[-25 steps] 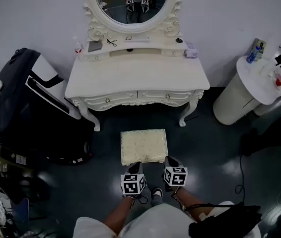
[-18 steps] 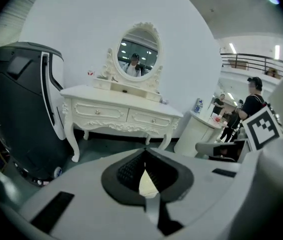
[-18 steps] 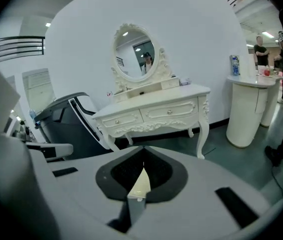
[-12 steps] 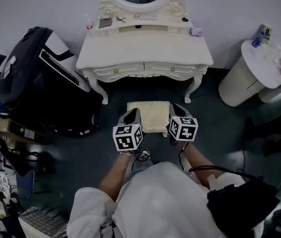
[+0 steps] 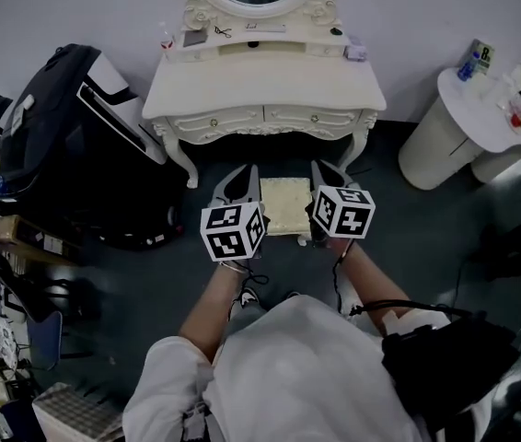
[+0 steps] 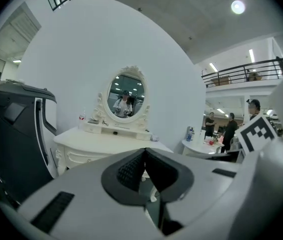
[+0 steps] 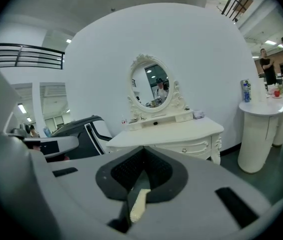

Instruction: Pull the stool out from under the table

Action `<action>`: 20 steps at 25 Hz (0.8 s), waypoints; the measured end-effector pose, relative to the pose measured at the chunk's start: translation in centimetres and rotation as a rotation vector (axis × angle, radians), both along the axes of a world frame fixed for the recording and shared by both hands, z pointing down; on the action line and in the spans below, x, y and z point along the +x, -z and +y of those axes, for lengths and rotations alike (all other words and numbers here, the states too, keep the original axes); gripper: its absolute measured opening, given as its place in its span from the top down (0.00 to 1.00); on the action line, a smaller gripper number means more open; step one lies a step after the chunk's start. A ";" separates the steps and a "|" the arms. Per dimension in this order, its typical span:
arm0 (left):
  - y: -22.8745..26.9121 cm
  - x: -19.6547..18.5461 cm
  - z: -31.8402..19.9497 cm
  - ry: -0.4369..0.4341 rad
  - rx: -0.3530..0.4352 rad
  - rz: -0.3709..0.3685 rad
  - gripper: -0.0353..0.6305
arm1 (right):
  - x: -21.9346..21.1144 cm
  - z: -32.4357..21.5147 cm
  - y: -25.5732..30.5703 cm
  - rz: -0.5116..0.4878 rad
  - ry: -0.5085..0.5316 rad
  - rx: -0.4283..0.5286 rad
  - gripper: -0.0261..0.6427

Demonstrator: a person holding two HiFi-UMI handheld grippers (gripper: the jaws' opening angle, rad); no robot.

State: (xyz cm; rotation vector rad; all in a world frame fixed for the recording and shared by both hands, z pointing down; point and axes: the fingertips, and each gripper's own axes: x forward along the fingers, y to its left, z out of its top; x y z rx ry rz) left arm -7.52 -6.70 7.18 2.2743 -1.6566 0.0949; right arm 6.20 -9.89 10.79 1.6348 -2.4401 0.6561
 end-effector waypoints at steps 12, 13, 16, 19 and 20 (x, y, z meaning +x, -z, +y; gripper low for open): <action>1.5 -3.7 1.1 -0.044 0.014 0.015 0.93 | -3.8 2.2 1.9 0.047 -0.078 0.054 0.96; 1.5 -3.8 1.2 -0.045 0.014 0.014 0.93 | -4.0 2.3 2.0 0.046 -0.079 0.054 0.96; 1.2 -4.1 1.4 -0.048 0.012 0.022 0.93 | -4.6 2.4 2.1 0.043 -0.075 0.056 0.96; 0.9 -4.6 1.3 -0.036 0.004 0.019 0.93 | -5.2 2.4 2.5 0.043 -0.058 0.062 0.96; 0.8 -4.7 1.2 -0.031 0.003 0.017 0.93 | -5.4 2.4 2.6 0.045 -0.049 0.063 0.96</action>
